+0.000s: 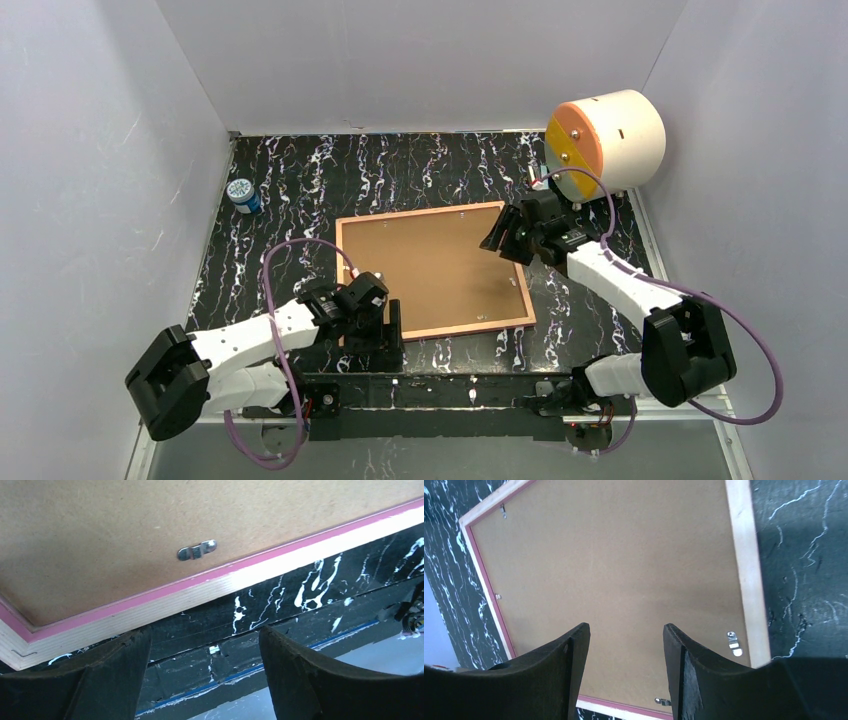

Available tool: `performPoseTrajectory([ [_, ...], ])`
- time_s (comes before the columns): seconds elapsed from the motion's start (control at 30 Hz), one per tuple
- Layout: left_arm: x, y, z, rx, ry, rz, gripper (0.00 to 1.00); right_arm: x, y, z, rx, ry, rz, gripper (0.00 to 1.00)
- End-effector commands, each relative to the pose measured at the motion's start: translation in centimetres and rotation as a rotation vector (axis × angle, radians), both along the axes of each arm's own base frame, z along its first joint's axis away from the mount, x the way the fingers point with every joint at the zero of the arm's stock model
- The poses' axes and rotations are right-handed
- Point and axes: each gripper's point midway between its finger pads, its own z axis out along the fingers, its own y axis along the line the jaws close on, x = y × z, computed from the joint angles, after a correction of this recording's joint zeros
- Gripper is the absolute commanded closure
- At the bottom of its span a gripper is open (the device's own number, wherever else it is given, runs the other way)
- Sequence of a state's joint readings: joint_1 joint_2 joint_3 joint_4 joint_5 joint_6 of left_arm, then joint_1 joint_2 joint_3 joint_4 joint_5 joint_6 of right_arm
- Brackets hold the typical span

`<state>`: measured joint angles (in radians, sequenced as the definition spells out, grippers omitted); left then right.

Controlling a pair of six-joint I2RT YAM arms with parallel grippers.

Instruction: Put the photo into the frame

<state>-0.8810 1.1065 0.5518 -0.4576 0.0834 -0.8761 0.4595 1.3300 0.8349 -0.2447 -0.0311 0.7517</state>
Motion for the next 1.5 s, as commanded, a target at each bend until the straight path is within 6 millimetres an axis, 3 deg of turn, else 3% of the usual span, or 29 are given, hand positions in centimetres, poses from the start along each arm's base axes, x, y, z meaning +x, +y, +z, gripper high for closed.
performPoseTrajectory([
  [0.0,0.8,1.0,-1.1,0.053,-0.032,0.075,0.23,1.3,0.0,1.0,0.02,-0.047,0.011,0.35],
  [0.13,2.6,2.1,-1.6,0.095,-0.106,0.202,0.24,4.9,1.4,2.0,0.018,-0.147,0.049,0.35],
  [0.37,3.7,3.0,-2.1,0.147,-0.149,0.273,0.33,14.9,3.3,2.4,-0.086,-0.313,0.039,0.35],
  [0.5,4.1,3.8,-2.0,0.177,-0.172,0.297,0.35,19.2,4.6,2.7,-0.09,-0.388,0.047,0.34],
  [0.67,4.4,3.9,-1.8,0.192,-0.185,0.31,0.38,22.8,5.4,-0.5,-0.162,-0.332,0.081,0.35],
  [0.83,4.6,3.4,-1.7,0.188,-0.176,0.305,0.39,22.6,5.1,-5.4,-0.23,-0.194,0.174,0.34],
  [0.97,4.7,3.6,-1.7,0.193,-0.182,0.312,0.39,21.6,5.0,-7.4,-0.253,-0.135,0.259,0.33],
  [1.17,5.6,3.5,-1.4,0.204,-0.198,0.314,0.39,19.2,4.8,-8.5,-0.243,-0.063,0.35,0.33],
  [1.47,9.8,5.2,-1.2,0.183,-0.175,0.382,0.42,13.4,2.8,-8.5,-0.188,0.059,0.338,0.33],
])
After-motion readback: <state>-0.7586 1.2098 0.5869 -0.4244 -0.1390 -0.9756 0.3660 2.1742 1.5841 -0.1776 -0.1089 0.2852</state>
